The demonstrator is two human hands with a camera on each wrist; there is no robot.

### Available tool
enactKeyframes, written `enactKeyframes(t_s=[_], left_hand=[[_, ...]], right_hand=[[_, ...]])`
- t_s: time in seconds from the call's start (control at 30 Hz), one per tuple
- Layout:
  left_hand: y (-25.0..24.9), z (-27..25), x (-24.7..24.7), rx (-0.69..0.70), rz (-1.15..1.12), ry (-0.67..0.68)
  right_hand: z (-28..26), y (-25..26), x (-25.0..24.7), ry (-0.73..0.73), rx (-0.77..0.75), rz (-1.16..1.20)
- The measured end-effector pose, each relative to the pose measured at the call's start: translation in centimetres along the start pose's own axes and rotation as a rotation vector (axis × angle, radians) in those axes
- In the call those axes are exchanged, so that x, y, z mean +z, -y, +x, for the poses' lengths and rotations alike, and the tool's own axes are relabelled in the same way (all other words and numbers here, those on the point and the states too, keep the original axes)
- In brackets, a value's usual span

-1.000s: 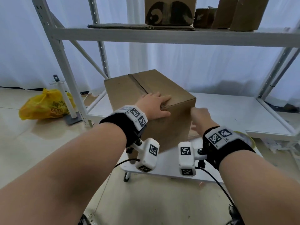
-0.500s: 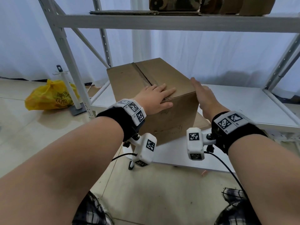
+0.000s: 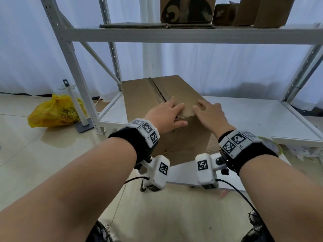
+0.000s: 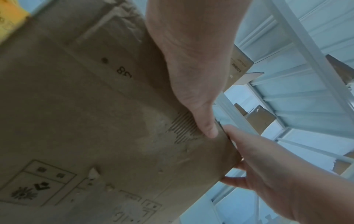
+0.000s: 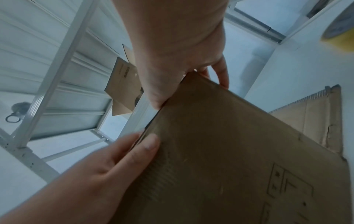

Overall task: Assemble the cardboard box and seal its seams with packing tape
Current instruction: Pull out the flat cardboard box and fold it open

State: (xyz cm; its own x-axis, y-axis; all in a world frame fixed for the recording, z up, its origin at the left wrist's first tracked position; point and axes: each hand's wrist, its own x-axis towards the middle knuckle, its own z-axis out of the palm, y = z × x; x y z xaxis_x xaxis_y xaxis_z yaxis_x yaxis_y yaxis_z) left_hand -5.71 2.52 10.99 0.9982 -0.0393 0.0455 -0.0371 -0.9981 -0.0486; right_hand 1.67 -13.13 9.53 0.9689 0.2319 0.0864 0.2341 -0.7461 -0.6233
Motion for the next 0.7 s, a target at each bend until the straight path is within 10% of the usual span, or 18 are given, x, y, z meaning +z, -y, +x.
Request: enactKeyframes(t_s=[0.37,0.7], left_hand=[[5.1,-1.8,-0.5,-0.474,-0.163,0.115],[2.4,0.6,-1.2,-0.452,-0.218,0.165]], right_hand=[[-2.0,3.0,0.5,-0.053,-0.336,-0.035],[-2.9,0.9,-0.9,0.26,-0.302,0.395]])
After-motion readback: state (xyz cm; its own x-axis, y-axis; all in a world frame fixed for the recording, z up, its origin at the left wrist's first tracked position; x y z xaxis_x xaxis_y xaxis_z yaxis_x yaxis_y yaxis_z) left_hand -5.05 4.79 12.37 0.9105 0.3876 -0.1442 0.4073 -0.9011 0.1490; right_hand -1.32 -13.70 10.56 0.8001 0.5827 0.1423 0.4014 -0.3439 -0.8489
